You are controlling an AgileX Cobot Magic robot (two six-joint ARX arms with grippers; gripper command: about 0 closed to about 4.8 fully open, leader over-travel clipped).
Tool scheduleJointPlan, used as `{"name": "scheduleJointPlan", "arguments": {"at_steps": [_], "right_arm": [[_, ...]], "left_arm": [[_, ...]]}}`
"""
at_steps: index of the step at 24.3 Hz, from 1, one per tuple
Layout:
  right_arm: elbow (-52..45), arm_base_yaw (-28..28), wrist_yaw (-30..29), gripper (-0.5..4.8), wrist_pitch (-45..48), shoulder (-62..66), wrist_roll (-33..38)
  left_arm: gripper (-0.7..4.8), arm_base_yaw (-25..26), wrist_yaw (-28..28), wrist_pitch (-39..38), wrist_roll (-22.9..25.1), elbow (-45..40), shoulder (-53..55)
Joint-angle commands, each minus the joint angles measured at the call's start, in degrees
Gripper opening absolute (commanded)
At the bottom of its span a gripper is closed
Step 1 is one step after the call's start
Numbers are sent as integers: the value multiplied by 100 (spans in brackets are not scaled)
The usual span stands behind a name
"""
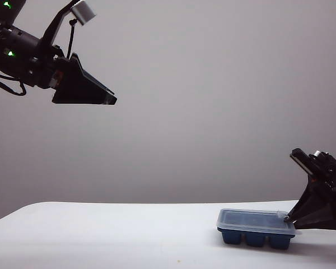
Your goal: Pick up the ice cube tray, remove its lid, and then place both the tray and the lid back on the table.
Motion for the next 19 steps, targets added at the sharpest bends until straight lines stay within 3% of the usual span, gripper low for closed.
{"name": "scheduleJointPlan", "arguments": {"at_steps": [1, 3, 5, 8, 13, 15, 19], "right_arm": [[70, 17, -474, -8, 114, 20, 46], [186, 17, -750, -9, 146, -48, 118], [328, 17, -1021, -9, 136, -166, 367], [516, 20, -1508, -9, 138, -398, 636], [907, 133, -2791, -9, 146, -892, 1541], [1047, 284, -3167, -9, 160, -1071, 1827], [1187, 813, -3421, -9, 181, -1255, 2144]], "left_arm": [[257, 4, 74, 11, -2, 22, -7], [408, 4, 72, 15, -2, 24, -11], [479, 4, 79, 11, -22, 22, -11], [479, 4, 291, 4, -129, 22, -11], [479, 2, 1097, -42, -125, 22, -11], [479, 2, 1126, -59, -125, 22, -11], [479, 0, 1316, -33, -118, 22, -11]]}}
